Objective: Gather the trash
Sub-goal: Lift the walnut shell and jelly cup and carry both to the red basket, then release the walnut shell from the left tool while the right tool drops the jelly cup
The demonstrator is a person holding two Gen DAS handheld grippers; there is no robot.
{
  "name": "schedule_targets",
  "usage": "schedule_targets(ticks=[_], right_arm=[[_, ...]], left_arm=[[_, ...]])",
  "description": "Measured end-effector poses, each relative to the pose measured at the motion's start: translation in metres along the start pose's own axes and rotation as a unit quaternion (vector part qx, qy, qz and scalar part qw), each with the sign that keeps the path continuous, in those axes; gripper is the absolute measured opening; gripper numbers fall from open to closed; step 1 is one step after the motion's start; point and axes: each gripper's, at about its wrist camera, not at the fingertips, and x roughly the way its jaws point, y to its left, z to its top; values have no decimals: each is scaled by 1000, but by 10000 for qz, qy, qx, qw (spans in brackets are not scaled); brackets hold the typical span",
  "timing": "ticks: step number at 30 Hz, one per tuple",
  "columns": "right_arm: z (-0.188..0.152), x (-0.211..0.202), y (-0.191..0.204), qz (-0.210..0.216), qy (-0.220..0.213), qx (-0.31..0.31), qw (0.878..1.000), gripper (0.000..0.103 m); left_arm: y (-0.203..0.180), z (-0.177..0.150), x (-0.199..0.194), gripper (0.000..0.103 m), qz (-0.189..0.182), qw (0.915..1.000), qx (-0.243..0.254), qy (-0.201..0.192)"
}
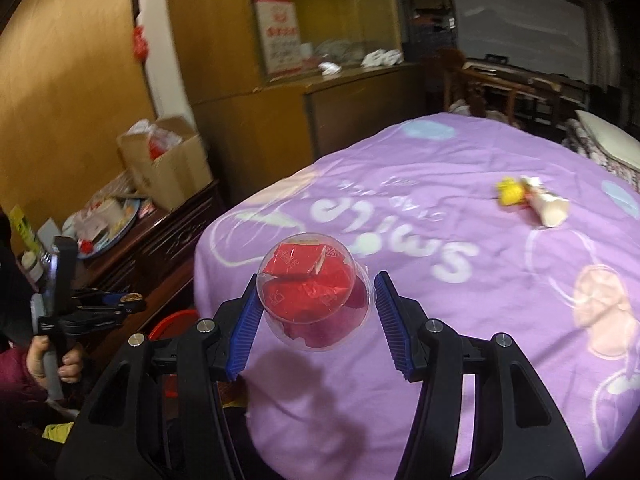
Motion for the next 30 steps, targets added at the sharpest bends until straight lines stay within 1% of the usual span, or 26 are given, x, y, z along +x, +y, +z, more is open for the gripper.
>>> schedule_targets(ticks=[1,2,3,5,7,8,13,15,19,22,26,27,28,29,30], right_arm=[[0,5,7,76,64,-51,9999,56],[-1,11,15,163,134,-116,9997,56],[-2,14,20,229,184,-165,9994,56],[-3,23,34,383,308,-283,9984,56],[-4,32,46,501,410,-375,9972,56],[-5,38,53,575,470,-426,9963,56],[-7,63,81,1002,811,-621,9897,56],[-9,75,95,1280,1006,-705,9841,56],[-18,97,127,1786,1349,-930,9702,56],[-26,116,154,2039,1592,-1129,9593,56],[-31,142,184,2360,1830,-1275,9458,57],[-30,146,189,2432,1849,-1276,9436,60],[-28,151,192,2451,1838,-1248,9437,70],[-26,153,192,2441,1823,-1200,9449,77],[-25,153,189,2477,1803,-1127,9452,77]], left_arm=[[5,-4,8,43,7,9999,-39,117],[10,-7,15,63,24,9997,-72,213],[15,-10,19,77,57,9996,-128,265],[23,-15,23,83,3,9993,-229,289],[28,-15,24,84,-60,9991,-270,307],[31,-14,23,86,-8,9992,-279,285],[46,-5,12,93,432,9983,-391,22],[52,-1,9,96,657,9968,-461,-58],[63,4,5,96,946,9939,-532,-174],[70,6,3,97,1092,9920,-586,-217],[85,8,-1,97,1181,9899,-733,-270],[88,8,-2,97,1213,9893,-763,-282],[91,8,-3,97,1260,9883,-808,-296],[94,8,-3,97,1274,9878,-845,-305],[97,9,-4,97,1268,9875,-886,-311]])
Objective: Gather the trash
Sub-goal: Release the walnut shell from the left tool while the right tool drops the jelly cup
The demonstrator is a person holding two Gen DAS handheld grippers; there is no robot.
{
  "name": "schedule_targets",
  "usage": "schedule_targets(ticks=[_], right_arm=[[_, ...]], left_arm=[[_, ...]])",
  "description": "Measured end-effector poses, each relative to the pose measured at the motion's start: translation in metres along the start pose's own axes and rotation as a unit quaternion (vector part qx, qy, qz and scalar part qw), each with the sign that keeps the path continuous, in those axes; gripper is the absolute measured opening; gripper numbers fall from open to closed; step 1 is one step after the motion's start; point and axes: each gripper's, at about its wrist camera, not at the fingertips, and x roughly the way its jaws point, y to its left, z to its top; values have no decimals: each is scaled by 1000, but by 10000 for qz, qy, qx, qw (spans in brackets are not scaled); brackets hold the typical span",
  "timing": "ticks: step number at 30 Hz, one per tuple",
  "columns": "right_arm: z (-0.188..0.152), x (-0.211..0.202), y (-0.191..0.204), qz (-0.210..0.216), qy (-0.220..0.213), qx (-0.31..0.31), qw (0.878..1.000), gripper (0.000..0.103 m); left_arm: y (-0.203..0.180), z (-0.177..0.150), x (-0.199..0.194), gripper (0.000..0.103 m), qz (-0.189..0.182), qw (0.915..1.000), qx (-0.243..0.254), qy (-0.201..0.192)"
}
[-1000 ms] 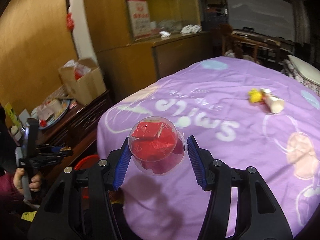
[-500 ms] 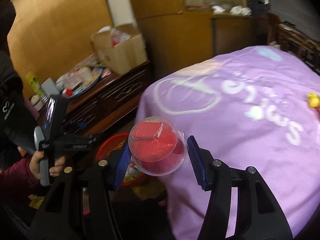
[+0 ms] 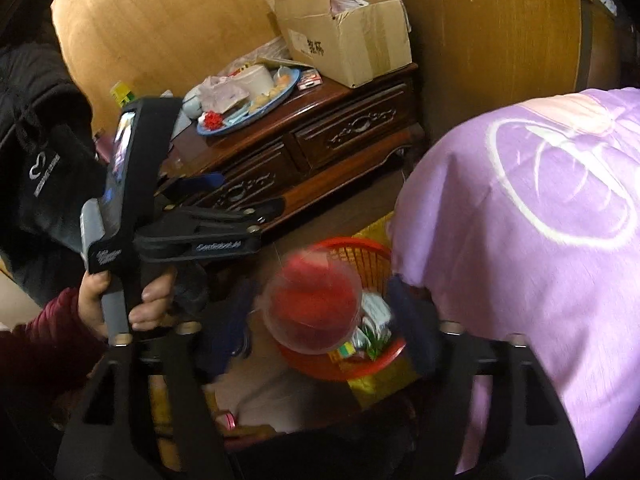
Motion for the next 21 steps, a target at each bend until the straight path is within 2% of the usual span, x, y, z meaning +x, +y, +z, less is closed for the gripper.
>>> schedule_targets(ticks=[3,13,21], right_arm=[[-1,-9,-7,85,-113,115,9998,77],[-14,-43,-22,-342,-456,289,9980,77],[-24,-91,-36,-671,-954,494,9919,77]], left_arm=[[2,1,-1,97,-51,10000,-63,-2],[-23,2,-16,97,-204,9995,194,-165],[-51,7,-42,97,-361,9973,474,-437]])
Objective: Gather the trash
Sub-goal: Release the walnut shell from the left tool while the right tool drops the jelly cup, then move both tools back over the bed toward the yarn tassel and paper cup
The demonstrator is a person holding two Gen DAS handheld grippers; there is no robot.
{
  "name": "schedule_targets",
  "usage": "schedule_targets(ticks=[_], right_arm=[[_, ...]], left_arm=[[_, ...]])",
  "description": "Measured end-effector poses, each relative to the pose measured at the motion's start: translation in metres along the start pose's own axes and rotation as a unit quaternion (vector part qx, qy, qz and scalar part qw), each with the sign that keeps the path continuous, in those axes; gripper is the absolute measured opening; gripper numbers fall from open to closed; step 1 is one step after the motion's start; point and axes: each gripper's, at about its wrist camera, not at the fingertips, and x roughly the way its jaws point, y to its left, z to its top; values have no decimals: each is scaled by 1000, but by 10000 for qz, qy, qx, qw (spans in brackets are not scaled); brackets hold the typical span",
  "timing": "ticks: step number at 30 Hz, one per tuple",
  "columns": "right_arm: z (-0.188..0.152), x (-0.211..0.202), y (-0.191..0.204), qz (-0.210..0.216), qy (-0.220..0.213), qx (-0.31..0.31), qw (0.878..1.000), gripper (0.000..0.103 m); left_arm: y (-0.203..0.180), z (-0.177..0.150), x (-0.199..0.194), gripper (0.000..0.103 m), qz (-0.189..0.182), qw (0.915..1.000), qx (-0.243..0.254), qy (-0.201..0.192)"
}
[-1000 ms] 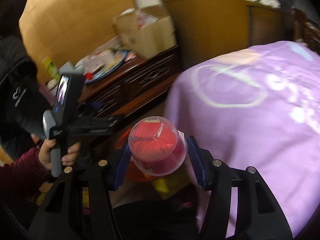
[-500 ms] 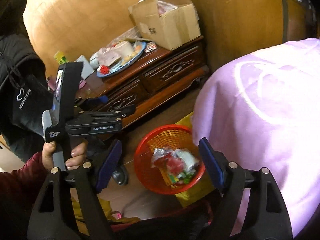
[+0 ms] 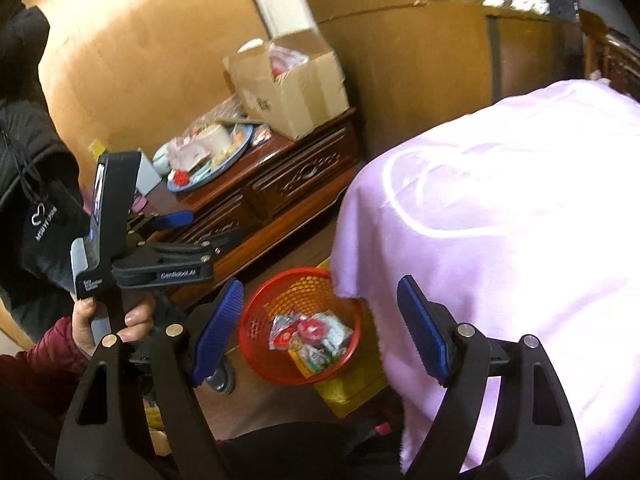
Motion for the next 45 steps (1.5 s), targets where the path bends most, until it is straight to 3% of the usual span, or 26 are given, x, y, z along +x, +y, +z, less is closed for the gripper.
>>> schedule_targets(ticks=[12,23,29,34,45], right_arm=[[-13,-78,-38,-587,-801,413,9942,77],[-46,-148,-91,-1181,-1395,958,9785,79],[-61,-177,-138,-1648,-1633,1369,9630,79],[-71,-197,-181,-1960,-1728,1747,9493,79],[-90,-215,-271,-2693,-1648,2463,9163,81]], left_arm=[[-65,9,-46,97,-413,9960,633,-474],[-134,8,-78,97,-765,9868,1254,-679],[-181,9,-67,97,-907,9812,1617,-527],[-221,19,-52,97,-1236,9774,1666,-406],[-327,46,-10,97,-1588,9676,1948,-230]])
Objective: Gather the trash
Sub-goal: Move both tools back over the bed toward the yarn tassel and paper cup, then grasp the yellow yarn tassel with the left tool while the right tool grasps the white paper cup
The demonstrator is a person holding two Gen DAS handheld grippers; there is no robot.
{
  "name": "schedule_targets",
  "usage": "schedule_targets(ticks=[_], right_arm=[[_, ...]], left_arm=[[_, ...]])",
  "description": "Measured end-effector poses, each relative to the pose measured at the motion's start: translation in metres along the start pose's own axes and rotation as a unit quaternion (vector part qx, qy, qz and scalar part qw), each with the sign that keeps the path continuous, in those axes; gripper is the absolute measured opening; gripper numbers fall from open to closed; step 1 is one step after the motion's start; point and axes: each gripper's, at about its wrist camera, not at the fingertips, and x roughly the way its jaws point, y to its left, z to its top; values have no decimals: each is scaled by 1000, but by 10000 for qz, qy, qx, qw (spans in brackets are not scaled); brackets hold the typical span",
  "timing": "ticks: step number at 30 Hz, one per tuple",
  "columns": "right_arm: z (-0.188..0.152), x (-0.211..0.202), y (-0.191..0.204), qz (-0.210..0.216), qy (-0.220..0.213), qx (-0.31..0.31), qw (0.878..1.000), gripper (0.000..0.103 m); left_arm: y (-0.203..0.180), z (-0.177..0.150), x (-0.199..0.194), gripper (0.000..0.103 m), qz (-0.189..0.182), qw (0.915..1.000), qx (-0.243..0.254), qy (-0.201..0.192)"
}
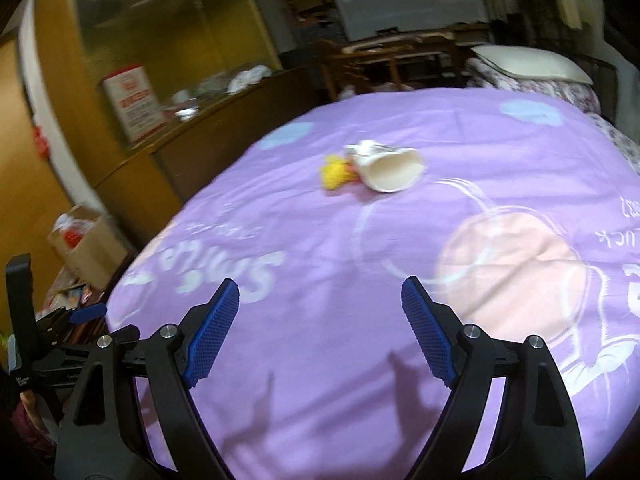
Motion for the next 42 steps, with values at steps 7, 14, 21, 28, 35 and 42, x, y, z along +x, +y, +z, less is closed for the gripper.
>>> schedule_targets(ticks=[7,14,21,28,35,42], right_arm=[[15,18,-38,-242,66,266,9993,81],[31,39,-57,-413,65,332,9986,81],[25,68,-68,-976,168,185,9949,81],[23,82,-74,-812,505,333,9949,90],[22,84,-72,-711,531,316,9956,95],[23,82,-81,-460,457,548,9964,96]], left_arm=[[-30,30,38,97,-240,9996,60,151],[-48,55,67,97,-335,9992,114,208],[-68,92,97,97,-547,9983,118,150],[-98,137,140,97,-711,9972,194,103],[-123,163,165,97,-872,9958,275,33],[-132,189,181,97,-674,9975,221,-64]])
